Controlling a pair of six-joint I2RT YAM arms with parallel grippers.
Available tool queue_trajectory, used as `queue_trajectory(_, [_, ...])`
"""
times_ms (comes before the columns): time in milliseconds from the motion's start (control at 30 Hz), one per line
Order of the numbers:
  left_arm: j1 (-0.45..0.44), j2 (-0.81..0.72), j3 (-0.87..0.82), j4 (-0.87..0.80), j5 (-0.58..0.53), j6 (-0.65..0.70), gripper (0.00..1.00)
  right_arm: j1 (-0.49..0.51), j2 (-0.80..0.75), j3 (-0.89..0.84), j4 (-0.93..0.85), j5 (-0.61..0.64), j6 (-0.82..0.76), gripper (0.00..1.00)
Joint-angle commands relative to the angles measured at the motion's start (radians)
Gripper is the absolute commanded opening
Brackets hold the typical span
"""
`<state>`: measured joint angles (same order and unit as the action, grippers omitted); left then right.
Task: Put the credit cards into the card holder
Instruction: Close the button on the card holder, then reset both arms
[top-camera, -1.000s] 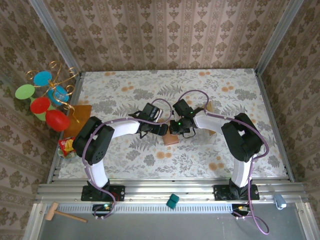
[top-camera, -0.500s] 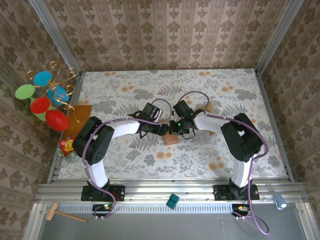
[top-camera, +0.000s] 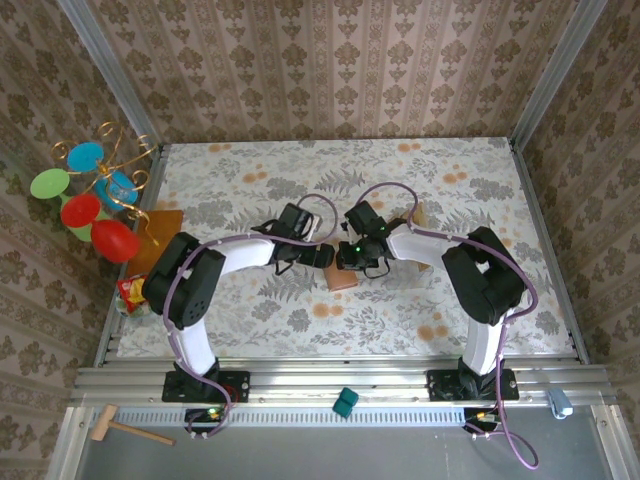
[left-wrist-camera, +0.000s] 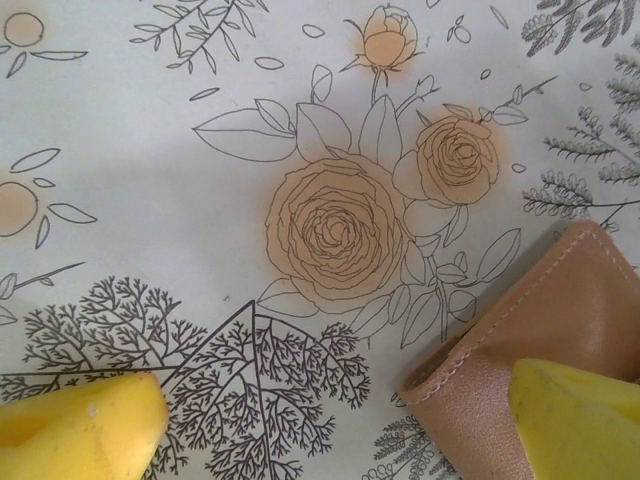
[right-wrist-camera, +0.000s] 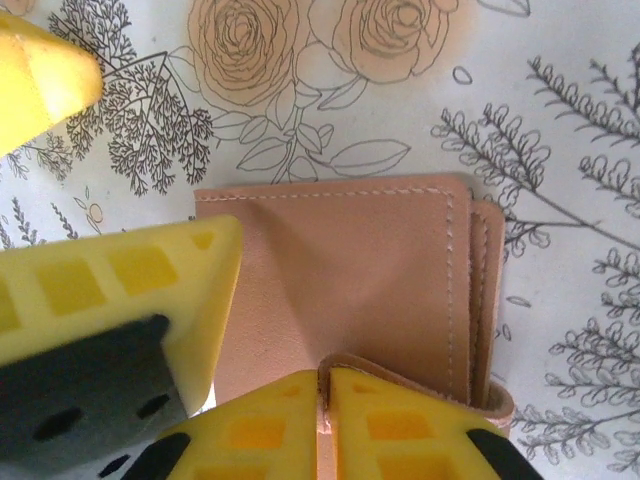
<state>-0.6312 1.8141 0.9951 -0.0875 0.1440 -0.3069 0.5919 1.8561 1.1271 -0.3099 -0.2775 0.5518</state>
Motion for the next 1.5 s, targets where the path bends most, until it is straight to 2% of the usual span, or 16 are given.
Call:
queue_trajectory(0, [0.038,0.071,-0.032,-0.03,0.088,-0.039,0.92,0.026,0.036,0.006,-0.11,0.003,0.037,0.21])
queue_trajectory(100, [0.05,0.071,-0.004,-0.041,0.089,-0.027,0.93,0.029,0.008,0.024,-0.097,-0.002,0.057,0.29])
queue_trajectory(200, [0.058,0.068,0.03,-0.064,0.08,-0.014,0.93,0.029,-0.03,0.055,-0.094,0.005,0.066,0.43])
queue_trajectory(400, [0.114,0.02,0.112,-0.092,0.087,-0.005,0.97,0.023,-0.106,0.145,-0.144,0.049,0.063,0.77])
queue_trajectory(500, [0.151,-0.016,0.175,-0.127,0.094,0.005,1.0,0.002,-0.164,0.174,-0.17,0.069,0.062,1.0])
queue_trajectory(767, [0.243,-0.132,0.317,-0.235,0.086,0.038,1.0,-0.116,-0.36,0.212,-0.262,0.099,0.03,1.0])
queue_trajectory(967, [0.273,-0.286,0.245,-0.223,0.011,0.054,1.0,-0.252,-0.58,0.135,-0.267,0.18,-0.016,1.0])
queue_trajectory(1167, [0.3,-0.498,0.015,-0.066,-0.14,0.103,1.0,-0.406,-0.798,-0.024,-0.234,0.466,-0.06,1.0])
queue_trajectory(1267, [0.306,-0.605,-0.12,0.057,-0.217,0.154,1.0,-0.454,-0.864,-0.147,-0.102,0.636,-0.128,1.0])
queue_trajectory(1333, [0.31,-0.652,-0.17,0.077,-0.286,0.162,1.0,-0.488,-0.883,-0.229,-0.004,0.732,-0.151,1.0])
queue_trajectory(1467, [0.329,-0.708,-0.261,0.113,-0.384,0.234,1.0,-0.572,-0.864,-0.345,0.104,0.805,-0.157,1.0])
